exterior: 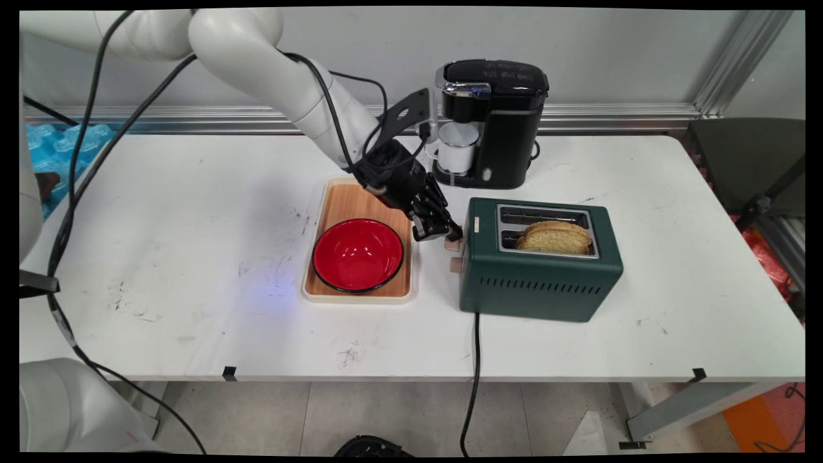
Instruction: Press the toaster switch
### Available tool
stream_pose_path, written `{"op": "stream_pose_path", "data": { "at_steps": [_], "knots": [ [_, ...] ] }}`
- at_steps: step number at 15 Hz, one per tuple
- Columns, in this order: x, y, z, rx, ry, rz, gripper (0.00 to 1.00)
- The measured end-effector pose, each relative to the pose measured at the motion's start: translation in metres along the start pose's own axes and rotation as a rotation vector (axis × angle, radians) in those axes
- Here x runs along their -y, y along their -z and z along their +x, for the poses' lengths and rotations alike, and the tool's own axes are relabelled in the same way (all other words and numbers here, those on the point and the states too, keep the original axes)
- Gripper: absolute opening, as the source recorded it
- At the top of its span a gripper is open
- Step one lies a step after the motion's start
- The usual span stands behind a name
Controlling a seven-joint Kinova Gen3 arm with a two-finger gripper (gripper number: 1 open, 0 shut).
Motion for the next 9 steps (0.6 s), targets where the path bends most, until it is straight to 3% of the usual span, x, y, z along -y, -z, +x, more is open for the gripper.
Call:
{"op": "stream_pose_path", "data": {
  "at_steps": [9],
  "knots": [
    [0.003,-0.017,-0.015,-0.006,0.058,-0.001,0.00]
  ]
}}
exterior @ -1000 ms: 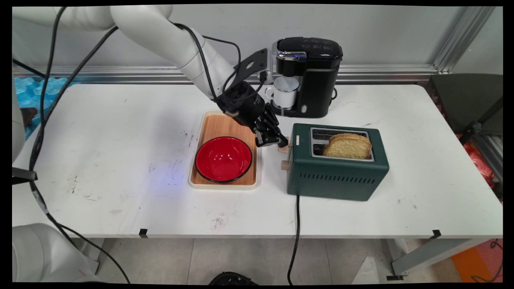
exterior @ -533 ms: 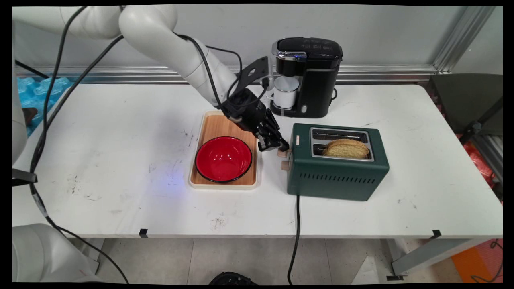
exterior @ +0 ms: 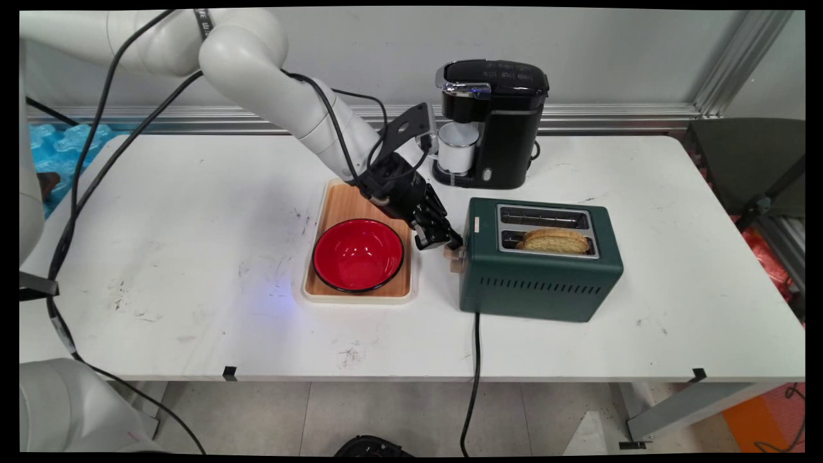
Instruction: Press the toaster switch
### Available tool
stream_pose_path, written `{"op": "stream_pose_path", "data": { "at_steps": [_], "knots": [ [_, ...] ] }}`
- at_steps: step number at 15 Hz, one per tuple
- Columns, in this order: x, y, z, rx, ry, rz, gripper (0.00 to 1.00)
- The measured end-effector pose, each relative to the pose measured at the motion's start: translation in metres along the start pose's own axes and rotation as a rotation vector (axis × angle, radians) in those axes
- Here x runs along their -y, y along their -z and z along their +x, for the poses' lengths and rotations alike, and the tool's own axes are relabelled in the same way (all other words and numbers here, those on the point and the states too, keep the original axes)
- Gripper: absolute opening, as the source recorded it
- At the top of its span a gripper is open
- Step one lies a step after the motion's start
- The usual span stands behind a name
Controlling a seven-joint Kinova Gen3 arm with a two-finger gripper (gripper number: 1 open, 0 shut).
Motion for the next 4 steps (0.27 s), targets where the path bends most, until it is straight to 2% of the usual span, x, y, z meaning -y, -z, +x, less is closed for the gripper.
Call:
{"op": "stream_pose_path", "data": {
  "at_steps": [4],
  "knots": [
    [0.0017,-0.0017,-0.0037,0.000,0.018,0.004,0.00]
  ]
}}
